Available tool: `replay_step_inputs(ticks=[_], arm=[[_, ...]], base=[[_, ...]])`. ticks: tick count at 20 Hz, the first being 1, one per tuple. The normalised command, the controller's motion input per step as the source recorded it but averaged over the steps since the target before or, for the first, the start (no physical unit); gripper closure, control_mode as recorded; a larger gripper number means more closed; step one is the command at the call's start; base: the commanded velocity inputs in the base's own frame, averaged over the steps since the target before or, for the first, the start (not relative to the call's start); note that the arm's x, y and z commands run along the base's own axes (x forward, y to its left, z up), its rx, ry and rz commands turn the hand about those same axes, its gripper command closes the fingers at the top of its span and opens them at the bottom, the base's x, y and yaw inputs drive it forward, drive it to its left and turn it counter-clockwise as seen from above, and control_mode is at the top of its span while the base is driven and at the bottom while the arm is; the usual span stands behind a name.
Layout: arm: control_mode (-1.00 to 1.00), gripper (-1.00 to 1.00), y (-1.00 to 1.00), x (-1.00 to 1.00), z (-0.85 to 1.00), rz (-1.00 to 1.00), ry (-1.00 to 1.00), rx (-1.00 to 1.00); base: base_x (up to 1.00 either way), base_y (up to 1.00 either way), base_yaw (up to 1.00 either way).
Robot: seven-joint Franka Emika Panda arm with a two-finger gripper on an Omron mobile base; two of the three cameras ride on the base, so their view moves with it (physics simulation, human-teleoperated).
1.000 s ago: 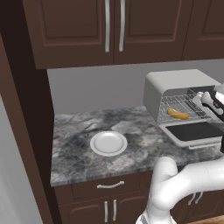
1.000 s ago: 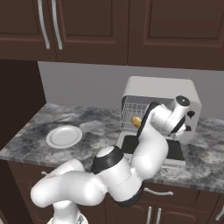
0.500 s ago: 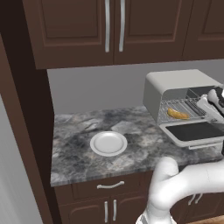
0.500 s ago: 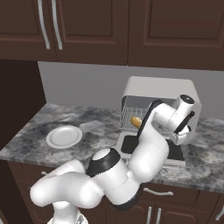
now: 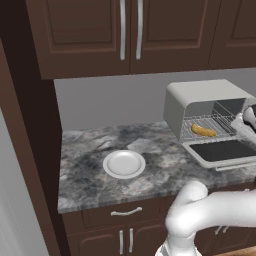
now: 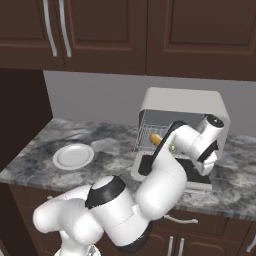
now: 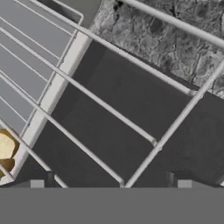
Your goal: Open the toaster oven door. Place the hotdog bun on the bottom rack in the toaster oven and place the chicken drumstick on the top rack.
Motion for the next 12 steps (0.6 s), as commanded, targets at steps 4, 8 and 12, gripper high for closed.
replay_step_inputs(ticks=[4, 8, 12], arm=[[-1.0, -1.0, 0.01, -0.95, -0.87, 0.0, 0.06, 0.0], [-1.0, -1.0, -0.01, -0.56, -0.04, 0.0, 0.04, 0.01], [-1.0, -1.0, 0.0, -0.26, 0.96, 0.05, 0.22, 0.06]], base=[[0.0, 0.0, 0.0], [0.0, 0.0, 0.0], [0.0, 0.0, 0.0]])
